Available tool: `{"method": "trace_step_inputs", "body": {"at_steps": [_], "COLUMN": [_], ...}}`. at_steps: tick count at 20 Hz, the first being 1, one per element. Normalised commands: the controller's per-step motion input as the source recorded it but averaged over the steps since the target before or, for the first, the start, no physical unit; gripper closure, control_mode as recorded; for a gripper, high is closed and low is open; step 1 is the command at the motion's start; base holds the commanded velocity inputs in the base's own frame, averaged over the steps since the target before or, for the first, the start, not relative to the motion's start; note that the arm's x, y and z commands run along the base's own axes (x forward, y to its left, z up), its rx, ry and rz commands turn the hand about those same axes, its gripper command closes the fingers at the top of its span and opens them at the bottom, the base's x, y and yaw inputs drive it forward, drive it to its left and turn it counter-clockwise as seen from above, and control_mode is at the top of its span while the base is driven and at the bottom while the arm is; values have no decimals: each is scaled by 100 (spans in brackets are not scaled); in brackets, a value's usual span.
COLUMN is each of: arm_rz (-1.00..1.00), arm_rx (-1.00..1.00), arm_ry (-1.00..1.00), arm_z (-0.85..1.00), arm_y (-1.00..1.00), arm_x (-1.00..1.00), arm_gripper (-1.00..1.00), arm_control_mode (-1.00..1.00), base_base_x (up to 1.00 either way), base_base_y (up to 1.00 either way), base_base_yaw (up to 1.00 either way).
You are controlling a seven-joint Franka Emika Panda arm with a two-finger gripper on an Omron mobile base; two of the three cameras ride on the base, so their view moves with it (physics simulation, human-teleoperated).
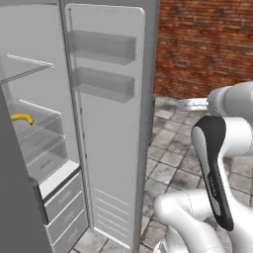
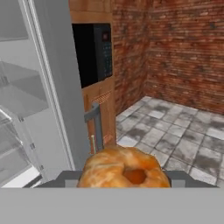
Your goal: Retrieve the tangerine and banana from the fridge and place them into the bowl on the dining table.
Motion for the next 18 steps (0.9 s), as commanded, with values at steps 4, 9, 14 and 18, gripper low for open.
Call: {"method": "trace_step_inputs", "body": {"at_steps": [4,9,14,18], "arm_rz": [0,0,0,0], "arm_rx": [0,0,0,0], "arm_ry": [0,0,0,0], "arm_z": [0,0,0,0], "arm_y": [0,0,0,0], "arm_x": [0,0,0,0], "arm_gripper": [100,100,100,100], "arm_control_mode": [100,100,100,100], "base_base_x": [-78,-88,-61,-42], "base_base_y": [26,23,15,11], "base_base_yaw": [-55,-53,-52,-49]}}
